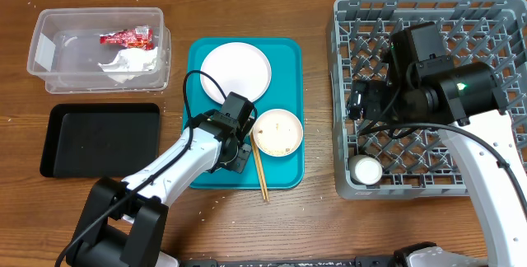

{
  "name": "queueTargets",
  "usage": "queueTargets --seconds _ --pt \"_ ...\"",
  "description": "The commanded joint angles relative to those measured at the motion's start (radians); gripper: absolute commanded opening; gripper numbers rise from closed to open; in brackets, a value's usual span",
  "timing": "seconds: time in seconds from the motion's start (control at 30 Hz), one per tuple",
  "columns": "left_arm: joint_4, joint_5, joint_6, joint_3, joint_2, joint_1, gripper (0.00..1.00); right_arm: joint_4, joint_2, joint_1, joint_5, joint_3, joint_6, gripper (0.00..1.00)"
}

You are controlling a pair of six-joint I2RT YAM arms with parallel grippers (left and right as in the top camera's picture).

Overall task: Sort waste into correct bins and load items into the dishwasher
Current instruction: 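Reach the left gripper to the grey bowl and grasp its rim, then carry the grey bowl left and tip the scraps onto the black tray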

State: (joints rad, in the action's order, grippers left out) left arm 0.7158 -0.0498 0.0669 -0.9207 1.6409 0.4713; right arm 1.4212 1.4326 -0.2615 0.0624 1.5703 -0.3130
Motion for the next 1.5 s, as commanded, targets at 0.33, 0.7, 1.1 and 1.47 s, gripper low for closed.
queueTargets --seconds 0.33,0.7,1.1,1.47 --pt "0.152 0.022 0.127 -0.121 0.014 -0.002 0.04 -0.005 0.001 0.003 -0.009 -0.003 0.006 0.95" --pt "0.508 0.115 0.214 -0.514 0.013 -0.089 0.04 -0.002 0.0 0.003 -0.01 -0.003 0.006 0.98" --pt "0.614 0.645 -0.151 -0.596 0.013 -0.684 0.04 -0.002 0.001 0.003 -0.01 -0.003 0.006 0.99" --pt "0.653 1.249 -0.364 -0.566 0.243 -1.129 0.04 -0.006 0.001 0.003 -0.01 -0.003 0.006 0.99"
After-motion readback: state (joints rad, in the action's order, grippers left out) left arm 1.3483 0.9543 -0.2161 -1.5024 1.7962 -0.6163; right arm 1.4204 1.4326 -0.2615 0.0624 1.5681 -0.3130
